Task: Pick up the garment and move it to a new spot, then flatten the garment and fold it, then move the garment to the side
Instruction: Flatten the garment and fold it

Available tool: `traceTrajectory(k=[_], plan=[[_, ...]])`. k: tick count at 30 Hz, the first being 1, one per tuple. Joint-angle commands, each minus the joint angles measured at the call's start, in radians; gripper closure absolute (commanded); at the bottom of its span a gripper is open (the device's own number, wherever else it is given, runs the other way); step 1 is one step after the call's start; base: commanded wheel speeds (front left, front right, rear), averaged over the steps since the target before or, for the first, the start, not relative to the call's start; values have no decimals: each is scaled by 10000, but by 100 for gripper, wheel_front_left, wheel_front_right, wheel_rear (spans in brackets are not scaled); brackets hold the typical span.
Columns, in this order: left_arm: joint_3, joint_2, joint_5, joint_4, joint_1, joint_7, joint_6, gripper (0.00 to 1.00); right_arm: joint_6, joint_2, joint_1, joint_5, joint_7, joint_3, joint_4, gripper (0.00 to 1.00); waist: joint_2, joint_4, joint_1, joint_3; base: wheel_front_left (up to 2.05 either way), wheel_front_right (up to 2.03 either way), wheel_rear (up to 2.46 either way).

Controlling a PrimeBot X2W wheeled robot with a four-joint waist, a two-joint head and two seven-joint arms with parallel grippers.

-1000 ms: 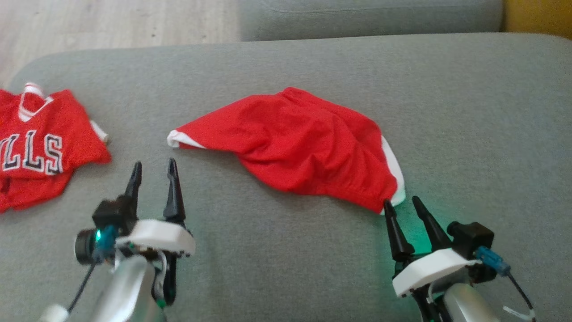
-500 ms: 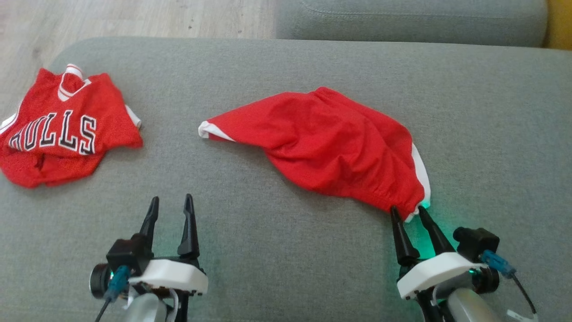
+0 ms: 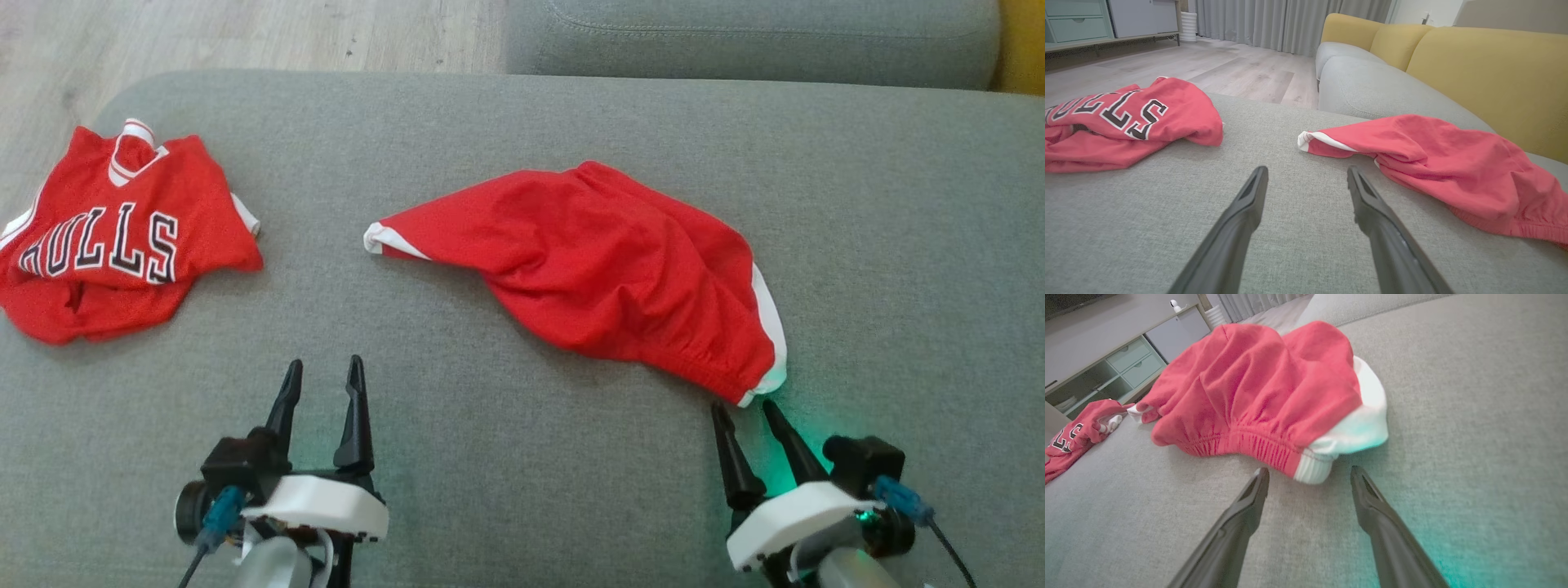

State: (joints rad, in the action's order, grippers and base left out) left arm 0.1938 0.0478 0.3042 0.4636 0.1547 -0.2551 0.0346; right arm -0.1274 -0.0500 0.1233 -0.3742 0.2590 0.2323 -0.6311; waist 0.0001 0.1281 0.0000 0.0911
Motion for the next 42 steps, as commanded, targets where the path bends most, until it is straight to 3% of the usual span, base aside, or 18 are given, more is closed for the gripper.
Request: traceTrajectory(k=[1,11,13,14,15,16,24,29,37,42], plan=[[-233,25,90,-343,62,-66,-49,0,-33,-3,108,-27,28,242,209,0,-1,16,0,11,0,0,0],[-187,25,220,-341,55,-66,-106,0,-33,-3,530,-103,28,51,406,0,-1,244,0,181,0,0,0],[-196,25,218,-338,46,-66,-113,0,-33,-3,586,-90,28,-25,396,24,-1,295,0,206,0,0,0],[-196,25,218,-338,46,-66,-113,0,-33,-3,586,-90,28,-25,396,24,-1,295,0,206,0,0,0],[-203,25,227,-337,41,-66,-116,0,-33,-3,609,-103,28,-58,423,65,-1,310,0,215,0,0,0],[-214,25,231,-342,34,-66,-118,0,-33,-3,632,-128,28,-113,487,100,-1,321,0,224,0,0,0],[-348,24,300,-372,-172,-66,-149,0,-33,-3,910,-181,28,-1421,1684,100,-1,182,0,99,0,0,0],[-284,24,398,-361,-358,-66,-130,0,-33,-208,2217,263,28,-2541,2697,100,-1,-29,0,-190,0,0,0],[67,24,614,-193,-580,-66,-134,0,-33,-920,4534,-406,28,-3237,3037,100,-1,-81,0,-675,0,0,0],[162,24,607,-143,-537,-66,-95,0,-33,-596,5253,-227,28,-3799,3311,100,-1,4,0,-684,0,0,0]])
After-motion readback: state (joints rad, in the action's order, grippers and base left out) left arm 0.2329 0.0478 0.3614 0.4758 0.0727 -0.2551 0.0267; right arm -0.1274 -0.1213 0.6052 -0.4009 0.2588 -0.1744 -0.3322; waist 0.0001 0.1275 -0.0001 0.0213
